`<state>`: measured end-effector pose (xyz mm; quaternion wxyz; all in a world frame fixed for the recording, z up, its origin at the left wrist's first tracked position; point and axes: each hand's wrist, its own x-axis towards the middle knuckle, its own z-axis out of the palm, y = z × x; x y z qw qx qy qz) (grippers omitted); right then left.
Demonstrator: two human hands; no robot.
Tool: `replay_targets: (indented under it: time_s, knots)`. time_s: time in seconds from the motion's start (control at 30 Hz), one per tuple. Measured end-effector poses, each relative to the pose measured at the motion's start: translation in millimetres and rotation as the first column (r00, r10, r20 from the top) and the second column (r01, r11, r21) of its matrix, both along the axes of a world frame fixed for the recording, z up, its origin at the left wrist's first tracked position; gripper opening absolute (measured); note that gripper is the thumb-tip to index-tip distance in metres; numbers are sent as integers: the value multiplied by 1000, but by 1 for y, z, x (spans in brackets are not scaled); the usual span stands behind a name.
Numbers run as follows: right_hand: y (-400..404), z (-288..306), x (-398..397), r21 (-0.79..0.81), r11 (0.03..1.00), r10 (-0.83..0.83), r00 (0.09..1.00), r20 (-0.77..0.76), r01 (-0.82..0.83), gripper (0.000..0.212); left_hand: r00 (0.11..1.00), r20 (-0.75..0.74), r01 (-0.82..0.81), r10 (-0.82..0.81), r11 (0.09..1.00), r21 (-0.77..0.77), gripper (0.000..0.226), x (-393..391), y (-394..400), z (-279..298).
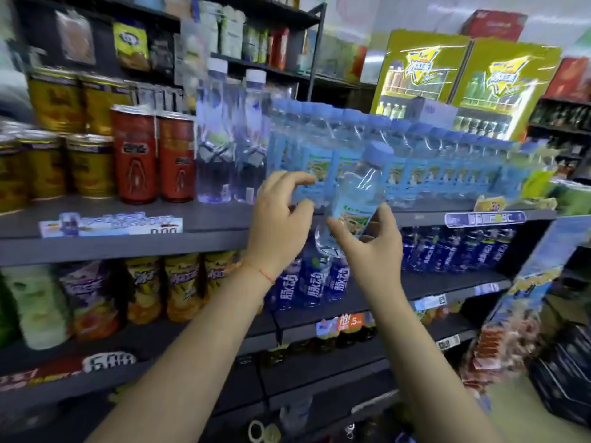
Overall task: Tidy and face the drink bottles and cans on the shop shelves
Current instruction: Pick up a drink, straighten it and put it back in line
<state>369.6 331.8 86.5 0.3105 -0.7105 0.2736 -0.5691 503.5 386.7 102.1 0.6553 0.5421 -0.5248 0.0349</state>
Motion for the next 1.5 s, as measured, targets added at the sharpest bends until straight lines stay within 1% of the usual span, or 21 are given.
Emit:
replay_targets:
  time_s: [0.07,0.13,0.17,0.2,0.27,0.33,0.43,0.5,0.57,0.6,0.7,0.8,0.87,0.93,1.0,1.13,1.23,1.33,1.4,1.43,1.5]
  knots:
    - [-29,5,-20,6,999,-35,998,56,34,38,985,137,-106,109,994,-23,37,-23,-31,4]
    - [-60,9,-36,13,998,-60,993,103,59,38,943,259,-202,207,978,-46,42,-42,-61,4]
    - [-75,10,-43,21,997,-74,991,111,72,41,920,305,-242,248,969,-58,45,-52,-75,3]
    - [-91,12,-49,34,996,-87,990,110,84,49,894,345,-278,284,958,-70,49,-61,-88,2]
    - [-122,15,-62,51,994,-105,990,95,101,71,841,426,-334,334,939,-76,55,-80,-114,1]
    - [-148,18,-77,58,994,-94,991,96,89,79,771,511,-406,380,911,-65,59,-98,-141,2]
    - [-190,21,-104,60,997,-56,993,103,50,82,590,648,-582,482,810,-73,61,-119,-186,5]
    - [-221,25,-122,81,997,-6,997,83,-1,86,486,723,-688,491,725,-29,64,-130,-216,1]
    - [-252,31,-136,113,992,47,997,62,-54,90,421,772,-764,477,645,19,68,-136,-239,-9]
    - [-265,33,-141,122,990,69,996,55,-75,91,391,782,-792,485,611,18,69,-137,-246,-15]
    - [-299,40,-143,133,982,130,991,20,-132,91,330,787,-836,521,549,-13,68,-137,-253,-22]
    - [-315,45,-133,133,966,233,969,-78,-222,90,314,784,-848,536,530,-23,68,-139,-253,-21]
    - [-319,48,-128,125,957,279,948,-156,-261,83,300,786,-861,540,508,-21,68,-141,-253,-20]
    - [-322,46,-125,100,959,279,945,-173,-265,73,286,796,-874,534,487,-13,69,-142,-254,-21]
    - [-322,41,-125,74,961,276,949,-153,-268,68,276,805,-883,525,469,-3,70,-142,-254,-21]
    - [-321,34,-124,2,975,217,953,-212,-221,71,268,814,-895,516,446,12,69,-144,-255,-21]
    - [-315,29,-128,-3,975,215,949,-230,-222,70,275,818,-899,505,436,33,69,-144,-255,-20]
    - [-298,24,-133,-51,981,174,968,-182,-186,62,329,811,-883,484,462,83,67,-149,-252,-18]
    - [-280,20,-134,-134,982,124,988,-87,-135,53,407,802,-841,438,522,141,62,-155,-242,-16]
    - [-270,18,-134,-169,976,132,991,-31,-135,46,456,794,-810,402,557,183,57,-158,-232,-17]
    - [-244,15,-133,-185,961,217,975,48,-204,33,542,765,-756,348,599,264,46,-160,-201,-27]
